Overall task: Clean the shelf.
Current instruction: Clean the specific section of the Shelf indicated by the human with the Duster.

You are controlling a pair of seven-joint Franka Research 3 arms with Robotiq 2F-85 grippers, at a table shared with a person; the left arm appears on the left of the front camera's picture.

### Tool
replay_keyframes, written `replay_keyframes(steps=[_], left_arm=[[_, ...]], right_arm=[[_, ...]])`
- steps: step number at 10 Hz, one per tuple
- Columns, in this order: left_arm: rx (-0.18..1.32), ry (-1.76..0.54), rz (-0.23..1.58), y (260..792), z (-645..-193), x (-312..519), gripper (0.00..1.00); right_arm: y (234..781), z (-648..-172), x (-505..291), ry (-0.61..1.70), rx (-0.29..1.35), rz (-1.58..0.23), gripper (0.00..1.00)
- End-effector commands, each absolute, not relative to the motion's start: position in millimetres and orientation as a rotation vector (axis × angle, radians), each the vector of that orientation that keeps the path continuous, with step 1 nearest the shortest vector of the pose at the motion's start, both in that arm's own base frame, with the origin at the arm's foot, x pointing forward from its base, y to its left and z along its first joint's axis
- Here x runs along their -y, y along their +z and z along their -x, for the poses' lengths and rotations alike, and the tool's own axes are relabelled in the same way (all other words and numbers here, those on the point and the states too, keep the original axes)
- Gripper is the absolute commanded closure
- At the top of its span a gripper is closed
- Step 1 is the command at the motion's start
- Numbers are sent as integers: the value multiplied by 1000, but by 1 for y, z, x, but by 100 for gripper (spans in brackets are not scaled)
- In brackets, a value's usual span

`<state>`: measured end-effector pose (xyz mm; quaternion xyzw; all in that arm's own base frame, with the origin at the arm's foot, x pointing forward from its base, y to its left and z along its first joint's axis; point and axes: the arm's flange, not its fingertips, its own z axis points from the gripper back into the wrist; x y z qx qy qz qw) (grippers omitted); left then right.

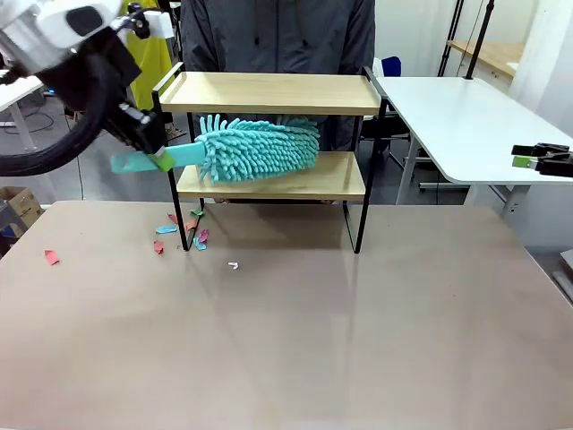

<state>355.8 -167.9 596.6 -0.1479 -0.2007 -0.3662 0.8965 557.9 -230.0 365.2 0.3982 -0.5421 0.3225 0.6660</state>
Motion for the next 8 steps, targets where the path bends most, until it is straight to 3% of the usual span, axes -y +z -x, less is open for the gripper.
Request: replay_keyframes(steps=[1, 3, 6, 8], left_arm=[[387, -904, 314, 611, -343, 142, 87], [331, -1054, 359, 627, -332, 122, 87], [112, -1259, 173, 637, -321, 106, 87], [63, -1351, 160, 621, -314, 109, 87]], right_arm=[[369, -558, 227, 731, 1229, -897, 0], [369, -558, 227, 731, 1229, -897, 0], [369, -558, 227, 731, 1229, -897, 0], [369, -558, 227, 731, 1229, -897, 0]])
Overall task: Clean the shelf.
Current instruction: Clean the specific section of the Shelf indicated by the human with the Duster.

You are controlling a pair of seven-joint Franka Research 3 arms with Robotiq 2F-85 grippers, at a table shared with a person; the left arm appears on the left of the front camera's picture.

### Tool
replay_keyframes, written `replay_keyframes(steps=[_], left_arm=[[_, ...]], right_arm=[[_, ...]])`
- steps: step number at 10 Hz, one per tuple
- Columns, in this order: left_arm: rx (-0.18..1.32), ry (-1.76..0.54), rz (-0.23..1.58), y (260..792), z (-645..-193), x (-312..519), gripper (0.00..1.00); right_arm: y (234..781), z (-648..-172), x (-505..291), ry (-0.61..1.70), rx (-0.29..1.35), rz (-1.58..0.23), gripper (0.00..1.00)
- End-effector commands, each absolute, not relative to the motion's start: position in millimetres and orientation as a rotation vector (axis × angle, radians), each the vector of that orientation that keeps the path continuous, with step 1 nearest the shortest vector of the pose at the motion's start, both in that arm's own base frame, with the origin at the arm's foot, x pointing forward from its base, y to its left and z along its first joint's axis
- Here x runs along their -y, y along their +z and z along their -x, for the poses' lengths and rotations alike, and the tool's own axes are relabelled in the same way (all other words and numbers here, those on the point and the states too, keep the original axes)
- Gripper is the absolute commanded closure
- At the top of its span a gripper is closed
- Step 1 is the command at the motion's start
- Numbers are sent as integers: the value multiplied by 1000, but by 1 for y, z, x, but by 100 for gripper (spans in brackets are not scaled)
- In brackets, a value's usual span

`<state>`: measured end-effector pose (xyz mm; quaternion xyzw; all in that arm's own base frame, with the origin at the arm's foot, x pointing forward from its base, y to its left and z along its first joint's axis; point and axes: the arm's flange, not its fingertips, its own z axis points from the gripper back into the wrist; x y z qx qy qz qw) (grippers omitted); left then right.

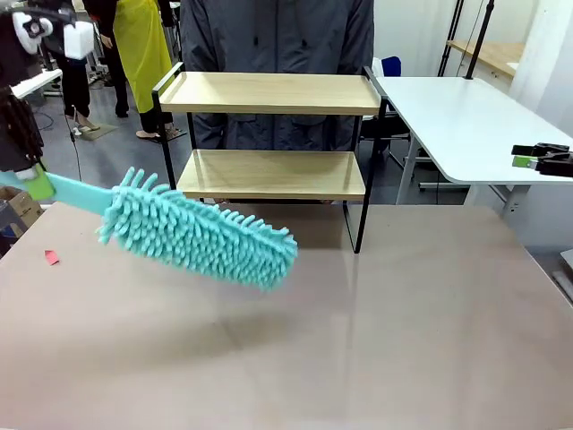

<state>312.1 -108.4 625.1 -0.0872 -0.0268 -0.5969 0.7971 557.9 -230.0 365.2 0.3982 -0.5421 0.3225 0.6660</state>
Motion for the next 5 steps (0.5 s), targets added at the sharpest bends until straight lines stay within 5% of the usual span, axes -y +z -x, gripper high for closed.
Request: replay_keyframes(steps=[1, 5], left_arm=[[8, -1387, 134, 600, -314, 119, 87], [-12, -1369, 152, 597, -312, 124, 87]], right_arm=[[369, -558, 227, 731, 1229, -897, 0], [369, -558, 227, 731, 1229, -897, 0]])
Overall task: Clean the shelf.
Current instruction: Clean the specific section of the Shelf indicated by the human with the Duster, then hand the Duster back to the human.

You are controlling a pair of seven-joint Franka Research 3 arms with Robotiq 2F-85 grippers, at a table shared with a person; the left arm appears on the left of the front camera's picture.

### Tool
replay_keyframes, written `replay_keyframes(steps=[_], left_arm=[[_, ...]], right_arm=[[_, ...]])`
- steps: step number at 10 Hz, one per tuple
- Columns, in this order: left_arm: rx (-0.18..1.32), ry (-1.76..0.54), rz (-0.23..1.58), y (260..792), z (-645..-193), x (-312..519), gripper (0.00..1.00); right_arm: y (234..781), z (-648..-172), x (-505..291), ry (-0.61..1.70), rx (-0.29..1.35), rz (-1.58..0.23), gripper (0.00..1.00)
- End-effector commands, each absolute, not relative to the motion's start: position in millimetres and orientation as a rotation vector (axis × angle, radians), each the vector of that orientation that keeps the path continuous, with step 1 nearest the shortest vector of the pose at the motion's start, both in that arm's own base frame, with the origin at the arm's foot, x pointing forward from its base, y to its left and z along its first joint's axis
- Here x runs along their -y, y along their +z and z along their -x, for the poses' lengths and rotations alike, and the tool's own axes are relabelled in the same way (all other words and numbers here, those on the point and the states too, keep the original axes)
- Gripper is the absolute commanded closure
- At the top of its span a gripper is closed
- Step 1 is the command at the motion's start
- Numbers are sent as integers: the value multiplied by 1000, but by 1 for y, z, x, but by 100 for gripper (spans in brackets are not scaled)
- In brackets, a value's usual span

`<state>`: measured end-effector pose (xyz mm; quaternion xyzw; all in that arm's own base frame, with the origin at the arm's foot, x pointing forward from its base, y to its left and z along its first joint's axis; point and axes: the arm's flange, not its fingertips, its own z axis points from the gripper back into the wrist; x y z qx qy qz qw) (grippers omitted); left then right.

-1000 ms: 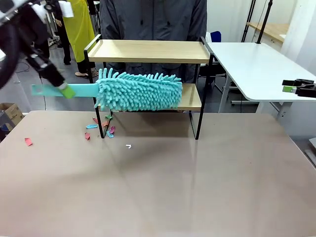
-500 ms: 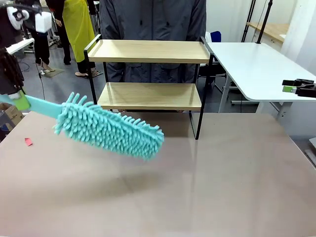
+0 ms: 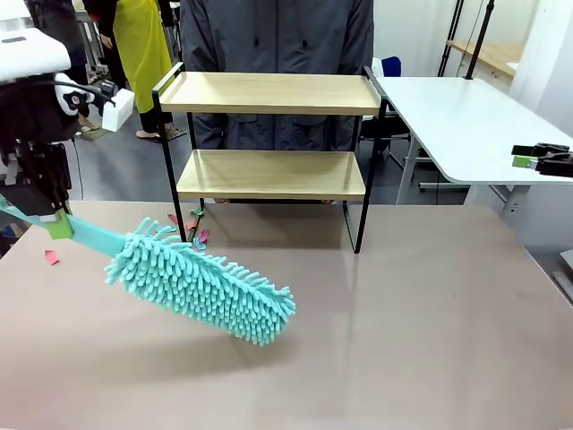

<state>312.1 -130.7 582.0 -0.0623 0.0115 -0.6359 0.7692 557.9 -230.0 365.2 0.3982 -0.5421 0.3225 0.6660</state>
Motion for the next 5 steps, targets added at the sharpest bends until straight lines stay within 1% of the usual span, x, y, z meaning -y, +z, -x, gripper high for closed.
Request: replay_keyframes(steps=[1, 5], left_arm=[[-12, -1369, 152, 597, -312, 124, 87], [-12, -1369, 152, 597, -312, 124, 87]], right_arm=[[369, -558, 227, 731, 1229, -897, 0], [369, -558, 227, 731, 1229, -897, 0]])
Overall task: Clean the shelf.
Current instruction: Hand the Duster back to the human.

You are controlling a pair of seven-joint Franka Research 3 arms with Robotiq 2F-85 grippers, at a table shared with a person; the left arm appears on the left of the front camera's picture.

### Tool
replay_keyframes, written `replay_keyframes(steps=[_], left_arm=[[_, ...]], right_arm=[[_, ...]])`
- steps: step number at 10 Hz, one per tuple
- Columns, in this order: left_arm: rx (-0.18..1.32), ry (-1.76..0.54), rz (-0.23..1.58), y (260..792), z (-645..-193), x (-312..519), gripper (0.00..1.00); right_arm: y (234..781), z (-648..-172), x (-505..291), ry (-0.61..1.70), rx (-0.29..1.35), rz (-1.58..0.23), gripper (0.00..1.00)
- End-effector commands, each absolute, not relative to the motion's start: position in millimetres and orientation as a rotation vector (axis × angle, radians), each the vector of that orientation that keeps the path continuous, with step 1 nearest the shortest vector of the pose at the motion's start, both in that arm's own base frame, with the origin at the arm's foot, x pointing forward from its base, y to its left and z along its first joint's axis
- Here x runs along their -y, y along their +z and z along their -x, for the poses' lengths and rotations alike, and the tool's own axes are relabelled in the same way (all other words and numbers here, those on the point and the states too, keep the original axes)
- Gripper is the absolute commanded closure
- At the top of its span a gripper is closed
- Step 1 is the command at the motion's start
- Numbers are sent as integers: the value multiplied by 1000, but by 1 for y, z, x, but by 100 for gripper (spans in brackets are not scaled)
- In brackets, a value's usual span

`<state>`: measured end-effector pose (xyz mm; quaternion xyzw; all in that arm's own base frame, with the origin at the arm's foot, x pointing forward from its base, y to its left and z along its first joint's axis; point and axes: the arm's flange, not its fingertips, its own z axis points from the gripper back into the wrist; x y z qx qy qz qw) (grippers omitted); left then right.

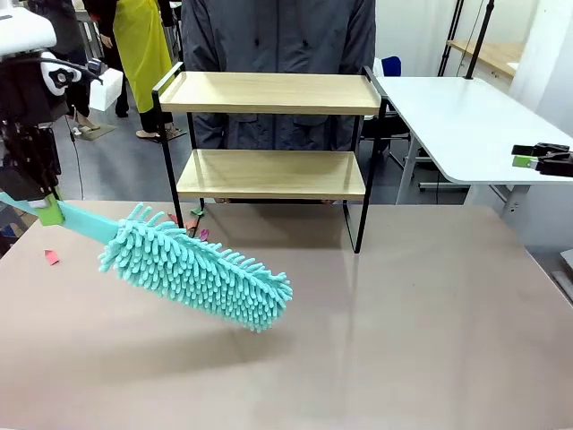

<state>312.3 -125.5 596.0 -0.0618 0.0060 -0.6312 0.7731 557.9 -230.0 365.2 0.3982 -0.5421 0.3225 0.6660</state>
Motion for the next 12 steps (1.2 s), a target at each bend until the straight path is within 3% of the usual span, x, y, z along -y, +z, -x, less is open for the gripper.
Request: replay_keyframes(steps=[1, 6, 9, 12], left_arm=[[-12, -1369, 152, 597, -312, 124, 87], [-14, -1367, 135, 596, -312, 126, 87], [129, -1475, 209, 589, -323, 135, 87], [328, -1518, 326, 568, -331, 135, 87]], right_arm=[[369, -558, 227, 731, 1229, -897, 0], [365, -558, 230, 728, 1224, -899, 0], [462, -542, 143, 911, 1146, -1006, 0], [489, -497, 77, 1011, 1039, -1200, 0]])
